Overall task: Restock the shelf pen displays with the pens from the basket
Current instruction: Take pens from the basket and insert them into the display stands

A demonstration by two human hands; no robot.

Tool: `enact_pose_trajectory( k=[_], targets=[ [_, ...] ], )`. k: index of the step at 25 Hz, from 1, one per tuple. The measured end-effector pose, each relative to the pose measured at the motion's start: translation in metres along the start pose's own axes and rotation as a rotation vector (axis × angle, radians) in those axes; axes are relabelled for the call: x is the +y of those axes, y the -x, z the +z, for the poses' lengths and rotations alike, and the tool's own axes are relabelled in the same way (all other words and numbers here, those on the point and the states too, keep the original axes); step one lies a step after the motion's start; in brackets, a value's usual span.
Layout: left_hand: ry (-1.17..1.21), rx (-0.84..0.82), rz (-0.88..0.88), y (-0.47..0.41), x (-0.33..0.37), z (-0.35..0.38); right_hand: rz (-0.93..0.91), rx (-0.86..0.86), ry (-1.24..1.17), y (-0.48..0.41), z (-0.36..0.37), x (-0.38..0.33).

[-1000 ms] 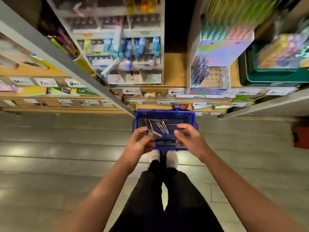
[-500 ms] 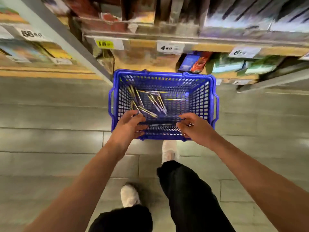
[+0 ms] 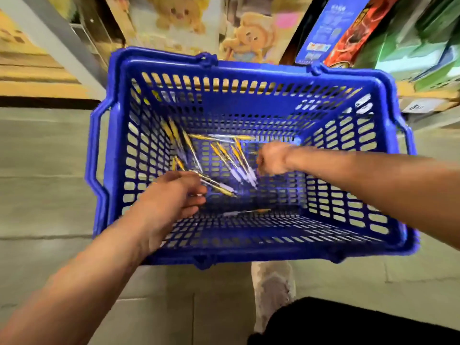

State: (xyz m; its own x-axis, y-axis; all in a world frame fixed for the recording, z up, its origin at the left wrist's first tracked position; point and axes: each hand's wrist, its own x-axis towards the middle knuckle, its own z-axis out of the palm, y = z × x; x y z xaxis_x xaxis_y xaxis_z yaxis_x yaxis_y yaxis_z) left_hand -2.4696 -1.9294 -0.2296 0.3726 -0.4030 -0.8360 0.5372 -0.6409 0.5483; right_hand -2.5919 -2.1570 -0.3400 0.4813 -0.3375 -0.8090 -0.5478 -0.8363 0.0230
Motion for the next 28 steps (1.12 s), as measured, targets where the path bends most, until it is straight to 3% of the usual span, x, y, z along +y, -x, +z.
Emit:
enact_pose_trajectory(
  k=[4,7,12,14,18,20,25,27,28],
  targets=[
    [0.006,0.007,0.120,-0.014,0.018,-0.008,0.049,0.012,0.017,-0.053,0.009,-0.009],
    [0.057,0.010,0.084,-0.019,0.008,-0.004,0.021,0.004,0.003,-0.066,0.015,-0.015],
    [-0.058,-0.018,0.043,-0.033,-0.010,0.013,0.002,0.006,0.005,-0.053,0.011,-0.019],
    [-0.052,-0.028,0.041,-0.046,-0.005,0.010,-0.008,0.039,-0.249,-0.042,-0.001,-0.019],
    [-0.023,-0.002,0.091,-0.059,0.004,0.001,-0.219,-0.036,-1.081,-0.004,-0.018,-0.034],
    [-0.003,-0.034,0.103,-0.055,0.007,0.002,-0.385,-0.087,-1.226,0.016,-0.018,-0.053],
    [0.090,-0.061,0.207,-0.049,0.003,0.008,-0.537,-0.035,-1.308,0.020,-0.008,-0.080],
    [0.085,-0.013,0.204,-0.050,0.003,0.004,-0.430,0.034,-1.201,0.007,0.000,-0.065],
    [0.069,0.002,0.191,-0.050,0.003,0.000,-0.315,0.106,-0.993,-0.001,0.005,-0.054]
  ],
)
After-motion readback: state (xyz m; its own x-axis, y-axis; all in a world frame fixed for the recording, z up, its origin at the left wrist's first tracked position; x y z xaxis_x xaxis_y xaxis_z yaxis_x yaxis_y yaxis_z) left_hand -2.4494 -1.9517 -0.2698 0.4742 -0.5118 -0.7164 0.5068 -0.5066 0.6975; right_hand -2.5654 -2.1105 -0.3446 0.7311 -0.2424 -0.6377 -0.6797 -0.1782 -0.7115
